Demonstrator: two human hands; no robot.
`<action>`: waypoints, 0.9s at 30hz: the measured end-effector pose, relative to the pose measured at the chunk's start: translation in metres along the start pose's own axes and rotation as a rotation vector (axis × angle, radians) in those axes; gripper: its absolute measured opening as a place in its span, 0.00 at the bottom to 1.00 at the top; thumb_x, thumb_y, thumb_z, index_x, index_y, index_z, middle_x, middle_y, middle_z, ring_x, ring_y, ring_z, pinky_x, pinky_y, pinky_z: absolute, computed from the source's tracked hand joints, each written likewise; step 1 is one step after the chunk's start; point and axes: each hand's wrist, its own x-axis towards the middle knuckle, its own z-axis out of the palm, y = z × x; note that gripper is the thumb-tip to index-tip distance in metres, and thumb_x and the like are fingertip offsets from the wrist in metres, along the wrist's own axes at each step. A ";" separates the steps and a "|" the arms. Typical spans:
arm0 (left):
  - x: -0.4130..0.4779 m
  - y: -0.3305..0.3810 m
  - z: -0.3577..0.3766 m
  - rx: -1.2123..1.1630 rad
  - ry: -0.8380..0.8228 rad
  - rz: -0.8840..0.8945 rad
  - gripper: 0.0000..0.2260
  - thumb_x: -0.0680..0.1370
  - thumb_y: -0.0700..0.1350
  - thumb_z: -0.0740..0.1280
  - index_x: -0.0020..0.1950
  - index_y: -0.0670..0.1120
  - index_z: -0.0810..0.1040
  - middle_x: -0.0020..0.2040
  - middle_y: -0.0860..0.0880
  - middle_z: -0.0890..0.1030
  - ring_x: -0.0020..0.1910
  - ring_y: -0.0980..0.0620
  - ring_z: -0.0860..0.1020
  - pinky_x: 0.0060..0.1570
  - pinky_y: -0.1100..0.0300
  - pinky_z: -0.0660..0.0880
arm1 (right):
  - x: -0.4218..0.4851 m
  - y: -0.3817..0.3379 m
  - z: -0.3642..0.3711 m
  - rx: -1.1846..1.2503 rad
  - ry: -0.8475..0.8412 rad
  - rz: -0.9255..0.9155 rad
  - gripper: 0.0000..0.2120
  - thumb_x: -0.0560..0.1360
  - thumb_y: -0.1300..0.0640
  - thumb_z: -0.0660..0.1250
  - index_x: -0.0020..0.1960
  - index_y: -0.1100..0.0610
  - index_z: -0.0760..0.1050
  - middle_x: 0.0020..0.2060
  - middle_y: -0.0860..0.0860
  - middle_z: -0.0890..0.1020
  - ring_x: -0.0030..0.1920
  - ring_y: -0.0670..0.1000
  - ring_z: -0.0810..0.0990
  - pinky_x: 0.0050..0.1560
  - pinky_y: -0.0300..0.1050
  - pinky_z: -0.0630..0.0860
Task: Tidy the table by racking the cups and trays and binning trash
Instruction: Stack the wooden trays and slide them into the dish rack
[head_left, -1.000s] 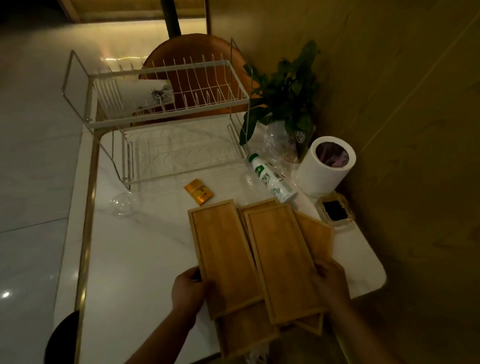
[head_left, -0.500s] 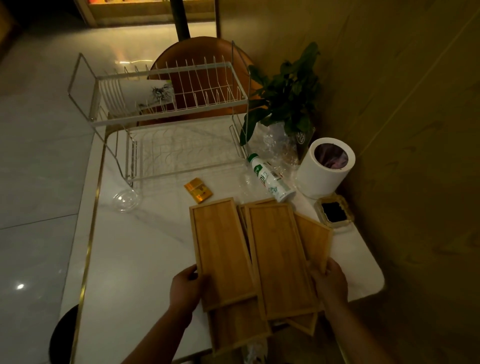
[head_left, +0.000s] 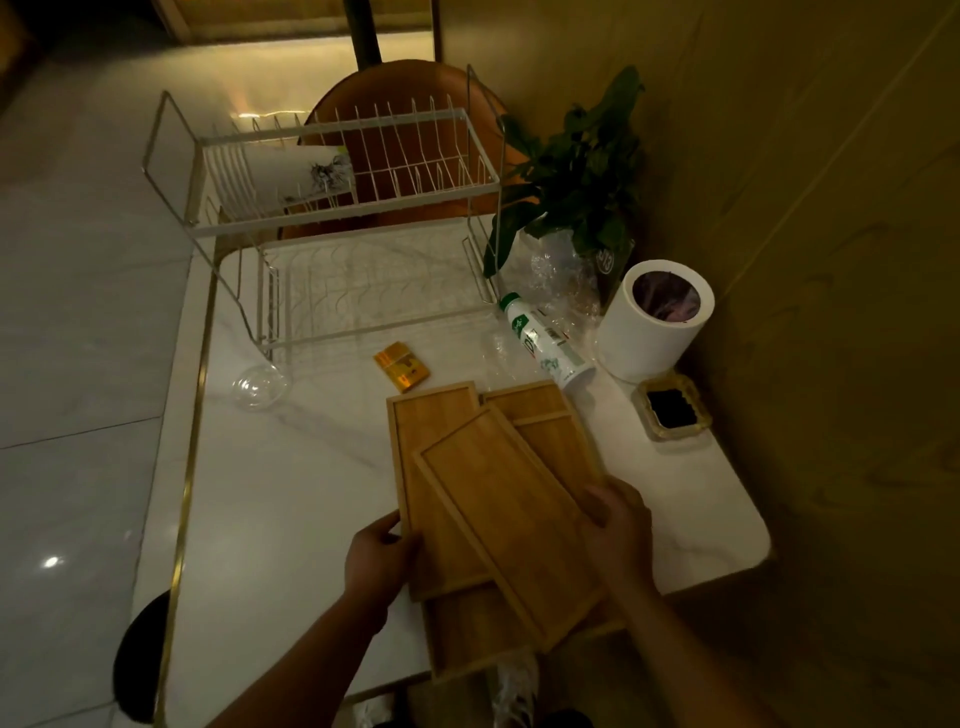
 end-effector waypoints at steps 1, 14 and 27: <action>-0.001 0.000 0.000 -0.006 0.000 -0.004 0.22 0.79 0.44 0.69 0.73 0.48 0.72 0.45 0.45 0.83 0.44 0.47 0.83 0.46 0.50 0.82 | 0.004 -0.003 0.002 -0.044 -0.007 -0.003 0.15 0.74 0.55 0.72 0.61 0.56 0.80 0.69 0.55 0.72 0.67 0.58 0.70 0.65 0.56 0.72; -0.012 -0.001 -0.003 -0.056 -0.018 -0.008 0.22 0.77 0.46 0.72 0.71 0.46 0.75 0.47 0.46 0.84 0.46 0.47 0.83 0.50 0.49 0.82 | 0.029 -0.015 0.009 -0.221 0.141 -0.022 0.10 0.79 0.58 0.64 0.57 0.60 0.79 0.60 0.60 0.77 0.59 0.62 0.72 0.54 0.55 0.72; -0.046 0.042 -0.053 -0.300 0.106 0.323 0.15 0.74 0.42 0.73 0.57 0.58 0.84 0.47 0.53 0.87 0.45 0.52 0.86 0.44 0.54 0.82 | 0.024 -0.029 -0.010 -0.241 0.138 -0.129 0.13 0.77 0.57 0.67 0.60 0.59 0.77 0.61 0.59 0.77 0.61 0.61 0.71 0.57 0.56 0.72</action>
